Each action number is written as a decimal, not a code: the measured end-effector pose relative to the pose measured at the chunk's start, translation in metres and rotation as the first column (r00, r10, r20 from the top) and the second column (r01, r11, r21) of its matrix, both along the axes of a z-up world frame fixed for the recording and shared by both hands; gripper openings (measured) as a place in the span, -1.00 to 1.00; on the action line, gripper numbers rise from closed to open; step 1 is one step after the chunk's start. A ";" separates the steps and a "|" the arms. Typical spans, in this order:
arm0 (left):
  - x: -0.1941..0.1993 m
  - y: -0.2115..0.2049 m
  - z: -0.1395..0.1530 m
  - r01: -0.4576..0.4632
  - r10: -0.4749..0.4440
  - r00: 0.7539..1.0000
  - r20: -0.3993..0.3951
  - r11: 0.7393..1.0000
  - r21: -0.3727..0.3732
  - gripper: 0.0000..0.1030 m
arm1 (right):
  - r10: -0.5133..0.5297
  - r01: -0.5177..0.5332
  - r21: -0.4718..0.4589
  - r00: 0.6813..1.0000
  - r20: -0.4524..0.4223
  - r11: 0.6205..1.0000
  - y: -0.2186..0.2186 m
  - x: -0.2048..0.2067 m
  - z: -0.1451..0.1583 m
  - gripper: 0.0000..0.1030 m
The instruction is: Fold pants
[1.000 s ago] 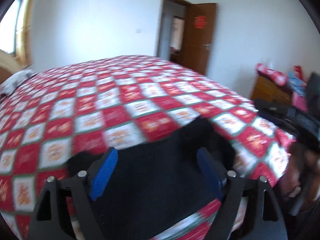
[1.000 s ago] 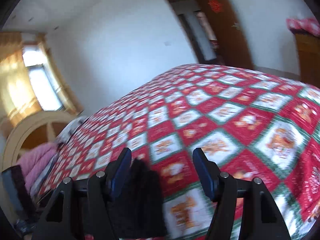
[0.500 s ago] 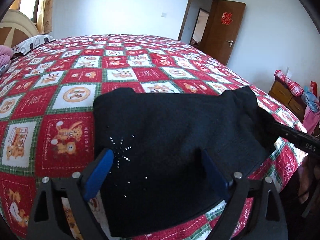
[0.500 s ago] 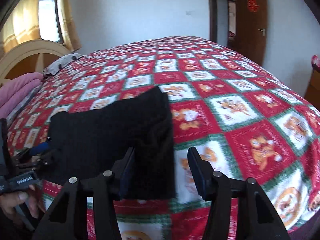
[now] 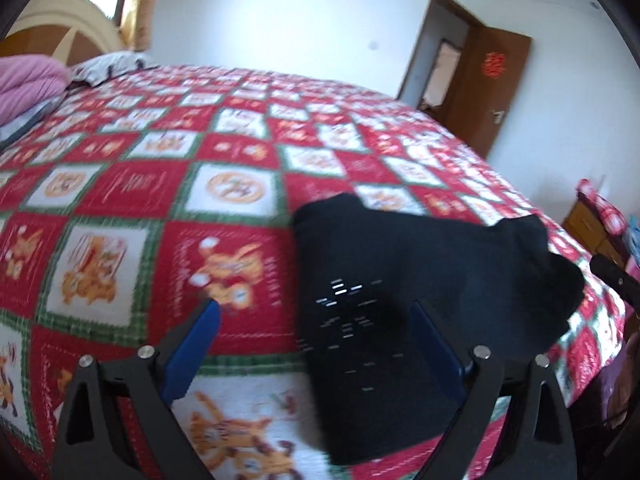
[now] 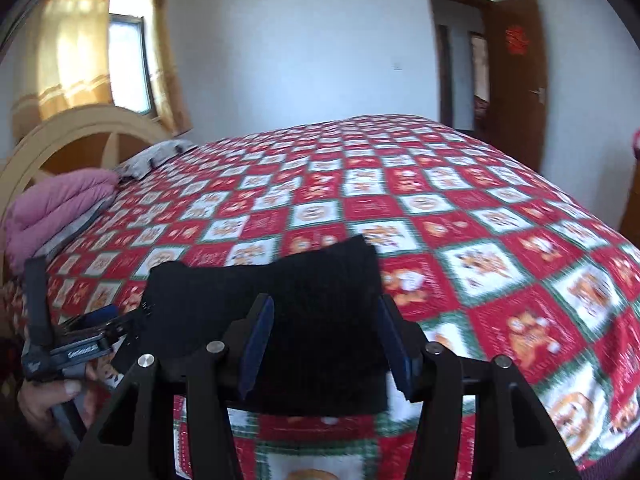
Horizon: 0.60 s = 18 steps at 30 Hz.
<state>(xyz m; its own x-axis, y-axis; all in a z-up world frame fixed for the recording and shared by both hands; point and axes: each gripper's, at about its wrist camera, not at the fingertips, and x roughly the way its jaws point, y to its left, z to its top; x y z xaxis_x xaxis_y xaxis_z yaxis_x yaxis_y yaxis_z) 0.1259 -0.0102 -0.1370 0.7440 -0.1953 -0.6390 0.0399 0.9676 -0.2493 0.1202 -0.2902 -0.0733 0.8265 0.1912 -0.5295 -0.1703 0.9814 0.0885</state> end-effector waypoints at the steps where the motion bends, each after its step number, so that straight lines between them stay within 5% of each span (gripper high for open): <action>1: 0.002 0.002 -0.004 -0.013 0.013 1.000 -0.015 1.000 0.012 0.88 | 0.026 -0.026 0.015 1.000 -0.012 1.000 0.004 0.006 -0.005 0.06; 5: 0.001 0.003 -0.006 -0.006 0.006 1.000 -0.006 0.999 0.045 0.89 | 0.003 0.006 0.049 0.984 -0.176 0.999 -0.005 0.033 -0.044 0.06; 12: 0.003 0.012 -0.002 -0.024 0.024 1.000 -0.002 0.999 0.028 0.91 | -0.114 0.105 -0.077 0.985 -0.126 0.991 -0.005 0.026 -0.039 0.06; 18: 0.021 0.012 0.007 -0.039 0.039 0.999 0.010 0.997 0.059 0.91 | 0.148 -0.154 -0.110 0.987 -0.062 0.982 0.065 0.007 -0.033 0.06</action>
<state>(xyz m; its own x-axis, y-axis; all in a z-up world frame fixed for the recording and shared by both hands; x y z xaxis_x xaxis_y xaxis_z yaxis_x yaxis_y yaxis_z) 0.1471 0.0022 -0.1296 0.7563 -0.1278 -0.6416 0.0037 0.9816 -0.1912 0.1268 -0.2250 -0.1062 0.7625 0.2477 -0.5978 -0.3153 0.9489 -0.0090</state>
